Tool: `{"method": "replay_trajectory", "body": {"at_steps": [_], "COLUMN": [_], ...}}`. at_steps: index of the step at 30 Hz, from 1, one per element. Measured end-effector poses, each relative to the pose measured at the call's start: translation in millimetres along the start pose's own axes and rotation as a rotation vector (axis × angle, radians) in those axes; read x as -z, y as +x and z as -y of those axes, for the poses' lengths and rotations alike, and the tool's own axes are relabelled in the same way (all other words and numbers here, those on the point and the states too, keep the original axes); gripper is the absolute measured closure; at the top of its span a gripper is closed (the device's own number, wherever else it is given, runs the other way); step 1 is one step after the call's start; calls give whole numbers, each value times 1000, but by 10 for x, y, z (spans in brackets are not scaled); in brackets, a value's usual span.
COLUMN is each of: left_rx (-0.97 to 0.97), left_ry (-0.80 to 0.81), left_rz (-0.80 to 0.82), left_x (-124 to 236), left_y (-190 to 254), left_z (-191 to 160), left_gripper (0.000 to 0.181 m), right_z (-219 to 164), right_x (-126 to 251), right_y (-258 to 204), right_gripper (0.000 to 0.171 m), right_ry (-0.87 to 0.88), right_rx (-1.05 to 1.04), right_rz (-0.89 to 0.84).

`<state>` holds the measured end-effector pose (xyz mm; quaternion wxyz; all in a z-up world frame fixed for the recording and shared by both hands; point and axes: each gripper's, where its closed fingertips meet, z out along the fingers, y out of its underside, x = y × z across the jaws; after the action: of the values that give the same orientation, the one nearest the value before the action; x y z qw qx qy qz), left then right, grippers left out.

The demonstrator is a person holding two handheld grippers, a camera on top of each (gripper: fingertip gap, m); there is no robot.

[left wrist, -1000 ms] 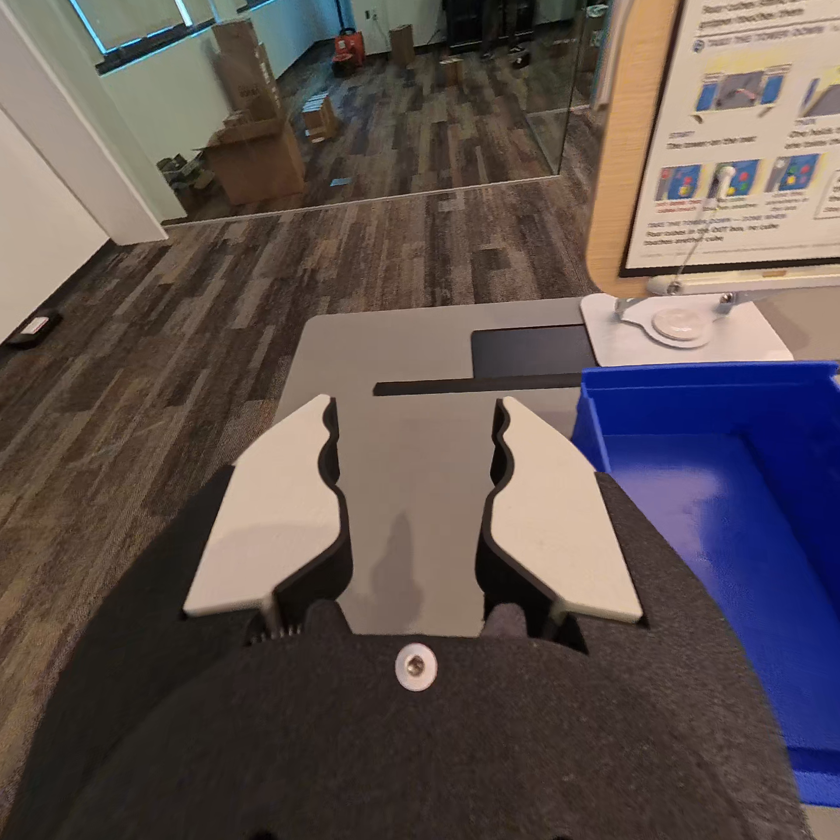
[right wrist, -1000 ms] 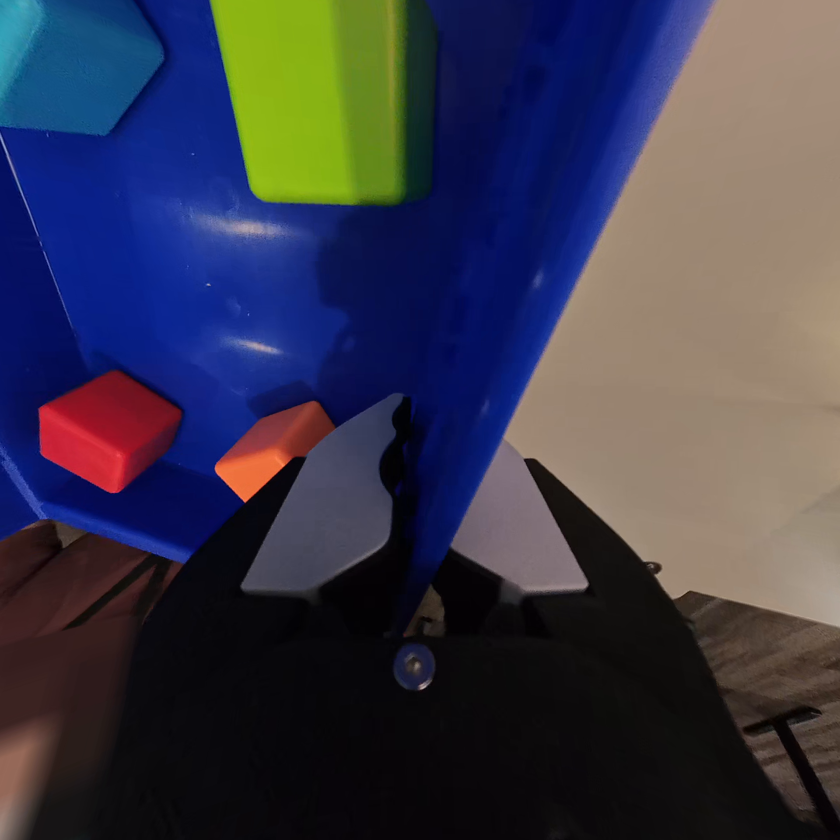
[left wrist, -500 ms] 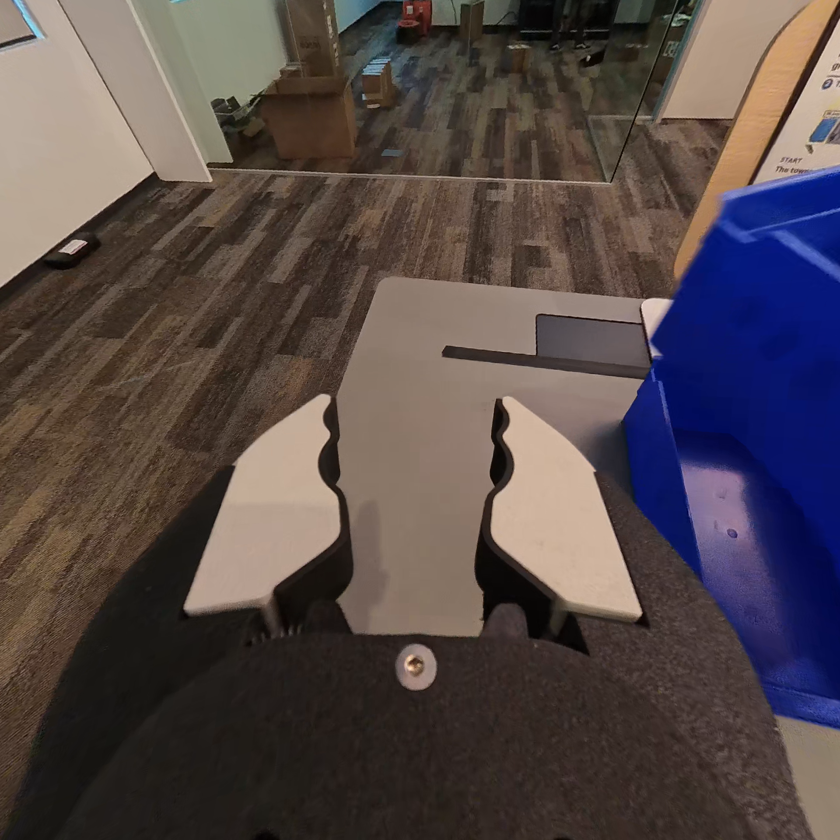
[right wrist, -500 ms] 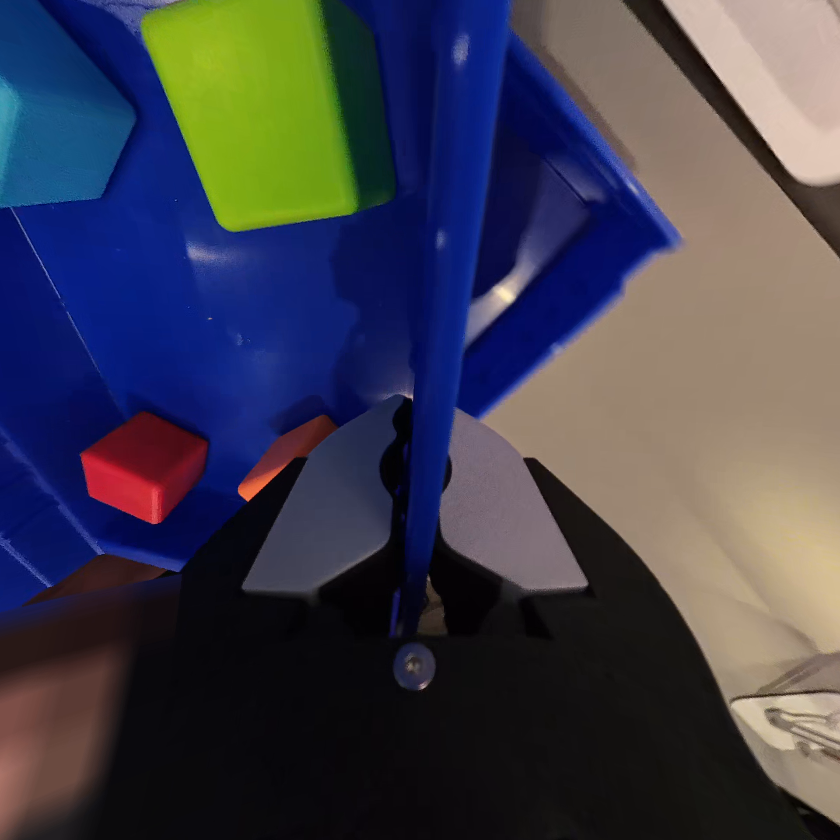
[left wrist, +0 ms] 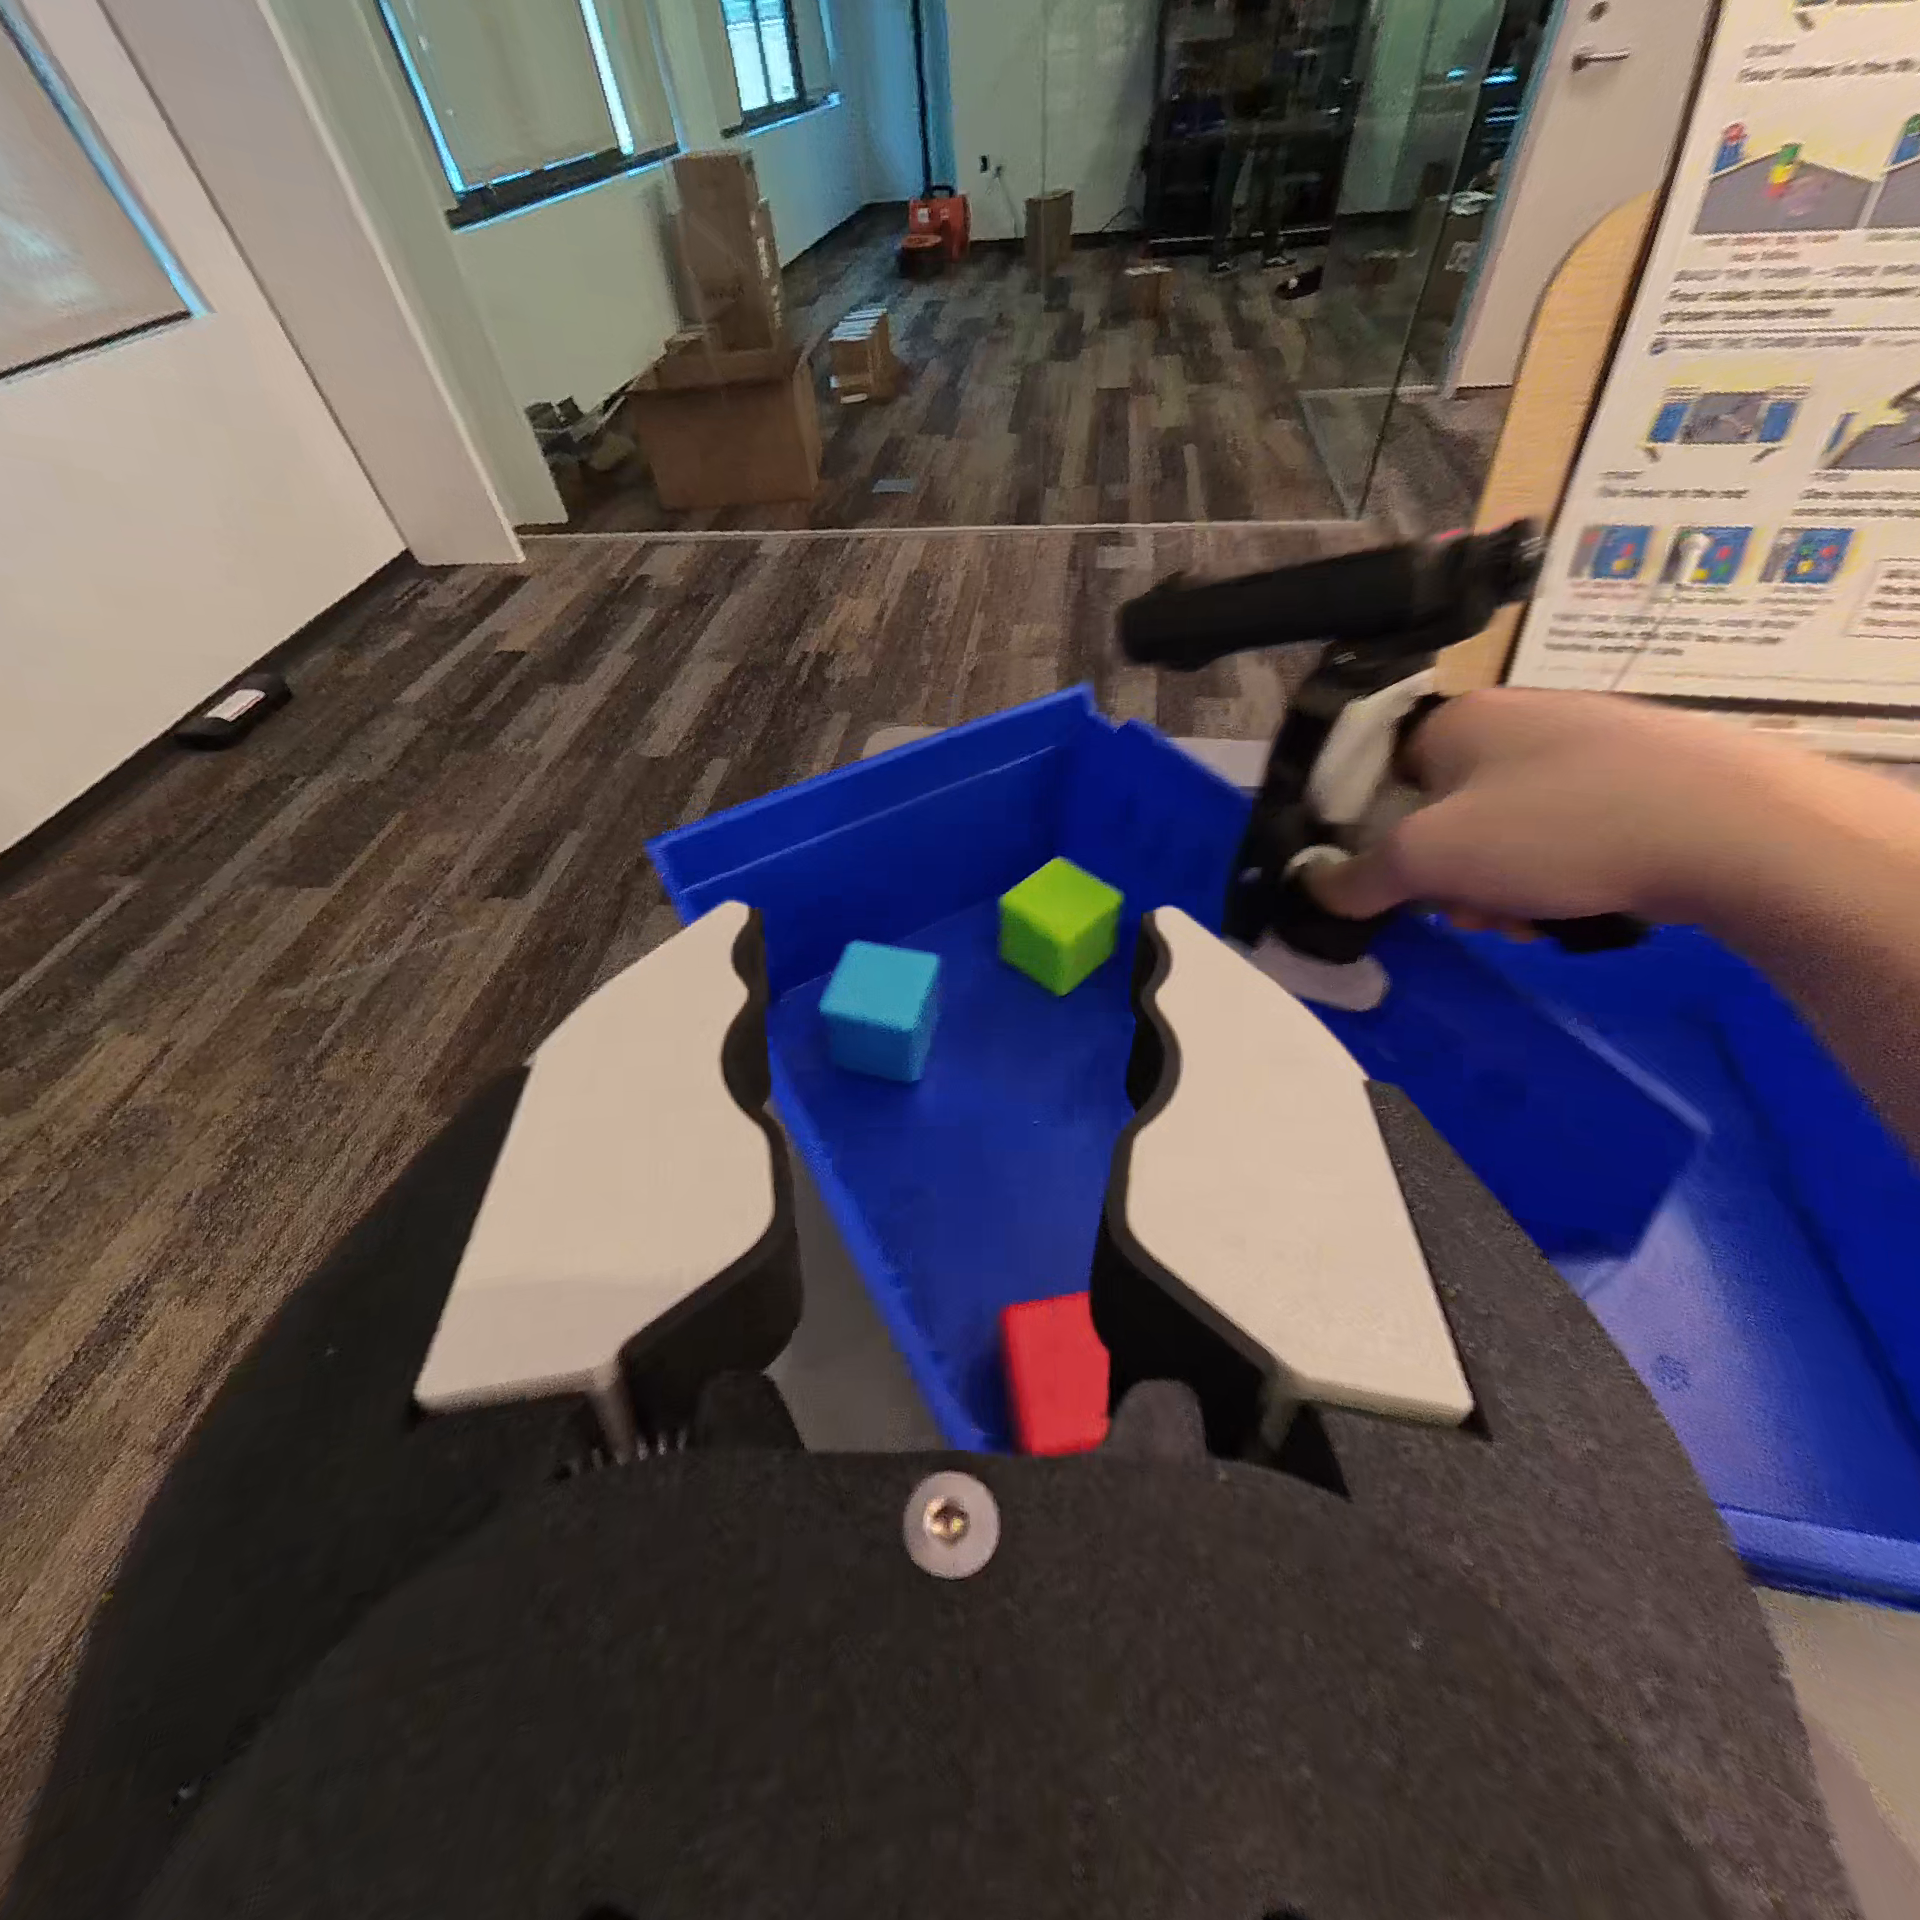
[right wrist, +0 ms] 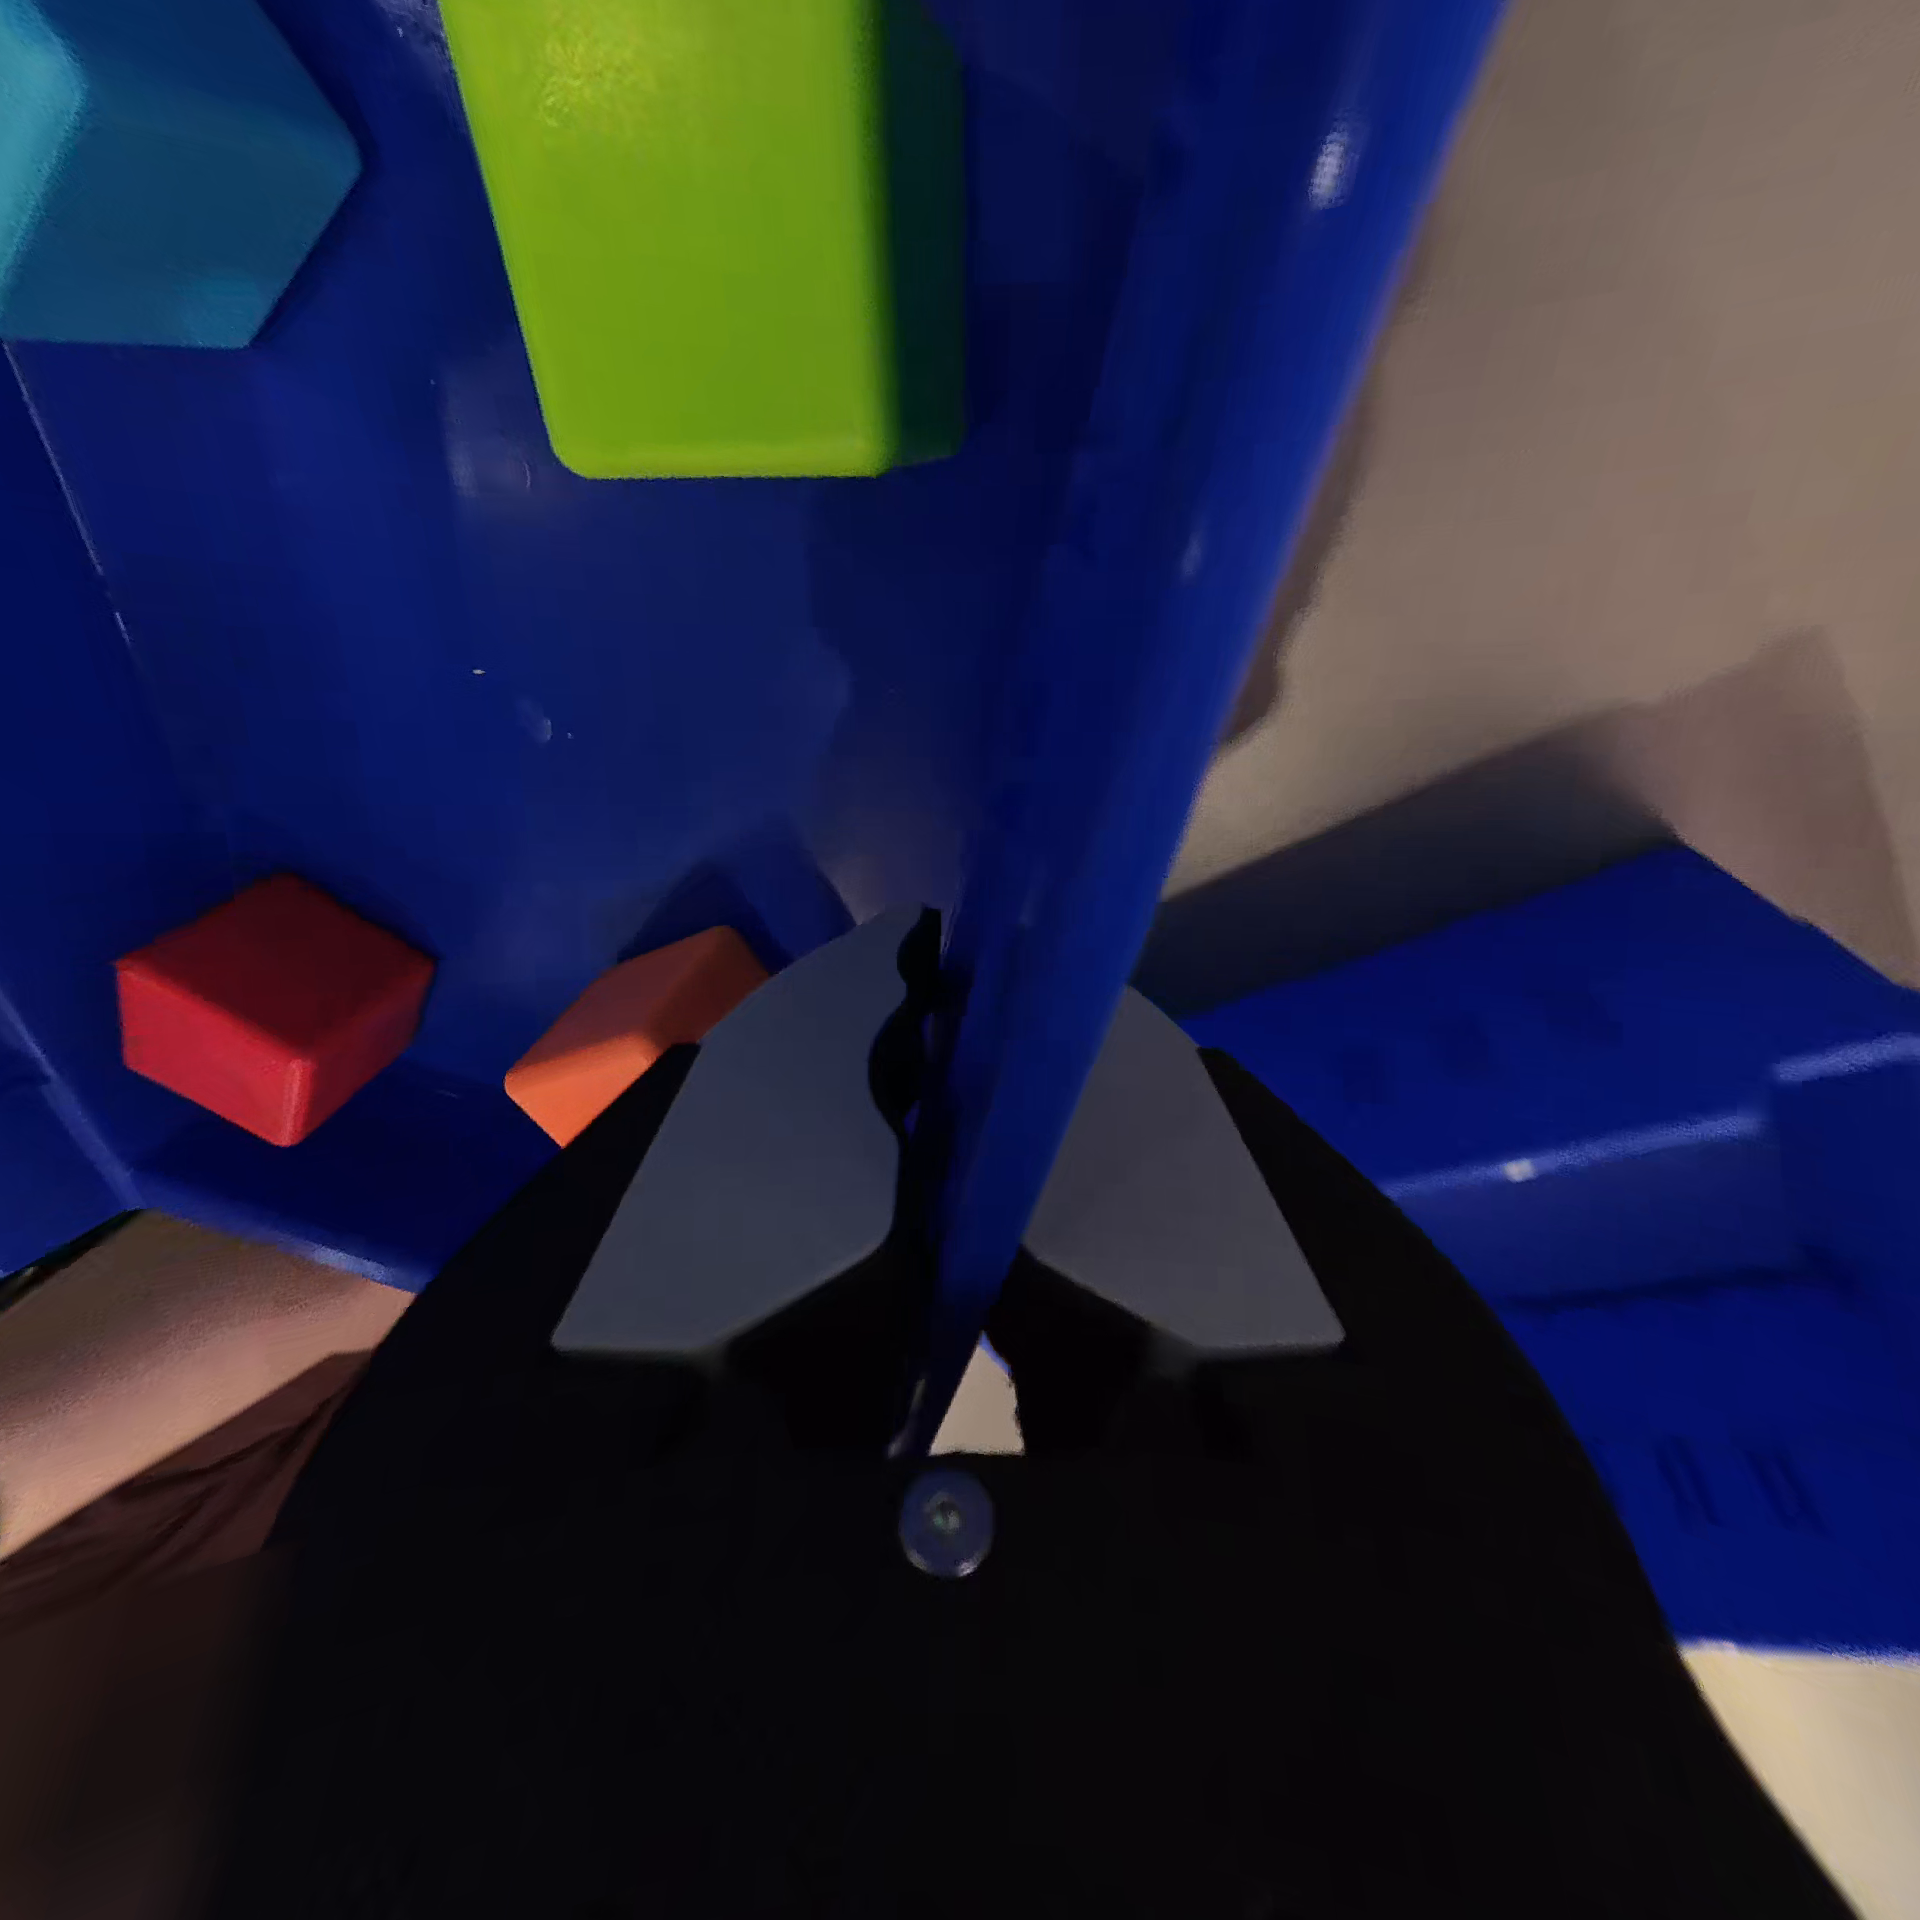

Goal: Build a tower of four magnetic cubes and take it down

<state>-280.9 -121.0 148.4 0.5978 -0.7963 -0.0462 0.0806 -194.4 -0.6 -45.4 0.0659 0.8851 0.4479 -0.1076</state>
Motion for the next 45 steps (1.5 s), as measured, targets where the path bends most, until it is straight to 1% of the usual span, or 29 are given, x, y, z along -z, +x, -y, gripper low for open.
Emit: {"method": "replay_trajectory", "body": {"at_steps": [3,7,14,17,19,20,22,24,26,28,29,30,31,32,33,35,36,39,41,44,45], "left_rx": [-27,-39,-54,-77,-103,-110,-117,-130,-139,-131,-121,-114,-113,-115,-126,-167,-187,-207,-221,-262,-269], "left_ry": [-15,-51,-77,-104,-113,-114,-111,-113,-124,-123,-120,-119,-119,-120,-121,-115,-109,-90,-94,-110,-116], "left_rz": [-30,-66,-78,-96,-96,-96,-102,-107,-108,-102,-97,-92,-86,-79,-75,-81,-90,-111,-121,-105,-103], "left_x": [-50,-136,-214,-240,-244,-243,-233,-222,-212,-212,-213,-215,-217,-217,-215,-206,-200,-190,-190,-200,-204], "left_y": [96,164,231,332,381,400,439,466,467,448,438,434,439,458,496,627,706,912,1005,1050,1058], "left_z": [-16,-75,-103,-142,-153,-151,-140,-145,-166,-163,-155,-151,-147,-145,-141,-120,-106,-69,-80,-113,-126], "left_gripper": [114,114,113,110,108,107,106,105,104,104,104,104,104,105,104,104,104,100,100,97,97], "right_z": [156,234,177,199,248,286,272,60,-345,-879,-1189,-1494,-1768,-1988,-2142,-2313,-2335,-2330,-2336,-2384,-2402], "right_x": [-263,-569,-830,-823,-698,-570,-221,188,599,908,971,965,885,726,526,208,121,-57,-194,-217,-206], "right_y": [-40,51,213,218,253,290,355,377,563,987,1271,1560,1815,1984,2062,2075,2065,2041,1940,2007,2055], "right_gripper": [164,164,162,158,154,143,128,134,136,134,127,119,113,112,112,112,112,124,148,162,163], "right_ry": [-3,-10,-6,56,147,218,360,509,650,734,728,693,638,580,528,462,455,422,349,302,295], "right_rx": [2,-33,-58,-59,-48,-29,30,96,114,31,-41,-128,-227,-315,-379,-462,-472,-452,-434,-480,-480], "right_rz": [-7,-33,-77,-65,-83,-114,-197,-270,-400,-562,-638,-689,-695,-637,-532,-342,-294,-254,-189,-188,-188]}}
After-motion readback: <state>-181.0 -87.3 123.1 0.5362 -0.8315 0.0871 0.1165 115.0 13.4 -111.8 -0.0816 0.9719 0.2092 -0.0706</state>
